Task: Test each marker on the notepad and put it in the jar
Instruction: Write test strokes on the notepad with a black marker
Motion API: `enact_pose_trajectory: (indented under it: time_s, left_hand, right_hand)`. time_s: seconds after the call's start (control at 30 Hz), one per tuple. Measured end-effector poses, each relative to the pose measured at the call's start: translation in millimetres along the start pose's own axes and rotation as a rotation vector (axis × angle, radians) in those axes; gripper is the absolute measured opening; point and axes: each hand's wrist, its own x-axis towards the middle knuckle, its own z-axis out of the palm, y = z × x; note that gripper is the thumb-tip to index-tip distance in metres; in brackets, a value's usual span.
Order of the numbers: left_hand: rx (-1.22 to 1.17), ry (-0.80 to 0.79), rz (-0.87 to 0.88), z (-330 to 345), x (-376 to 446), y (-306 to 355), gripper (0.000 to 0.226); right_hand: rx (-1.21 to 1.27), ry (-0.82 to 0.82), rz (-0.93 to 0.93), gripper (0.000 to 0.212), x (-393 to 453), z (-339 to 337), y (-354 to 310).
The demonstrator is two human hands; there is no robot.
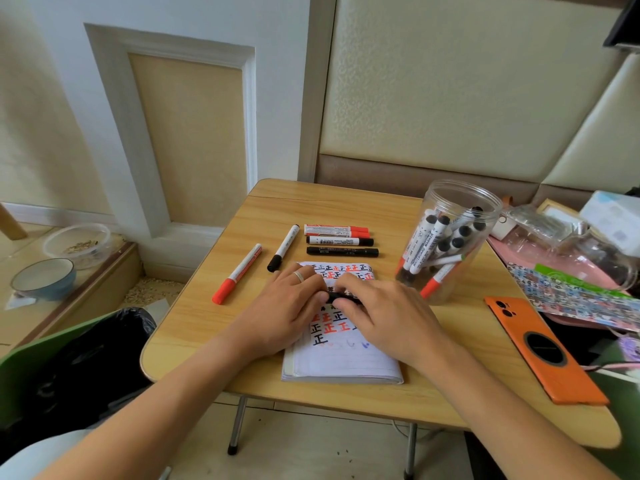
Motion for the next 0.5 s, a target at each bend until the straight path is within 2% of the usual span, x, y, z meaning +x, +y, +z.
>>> enact_pose_trajectory:
  time_s: [0.17, 0.3, 0.4, 0.5]
  left_hand:
    - [0.029, -0.024, -0.113, -0.6, -0.3, -1.0, 0.034]
    - [0.103, -0.066, -0.135, 0.3, -0.2, -1.7, 0.039]
    - [0.099, -0.072, -0.139, 0.4, -0.2, -1.3, 0.045]
    - [0.067, -0.086, -0.124, 0.4, -0.5, -1.9, 0.045]
  right_hand:
    - [0.097, -0.023, 0.148, 0.017, -4.2, -3.1, 5.9]
    - [0.402, 0.078, 0.231, 0.018, -7.4, -6.0, 16.9]
    - [0.912, 0.131, 0.341, 0.012, -6.9, -8.5, 13.8]
    - [1.415, 0.076, 0.44, 0.032, -7.2, -6.8, 7.1]
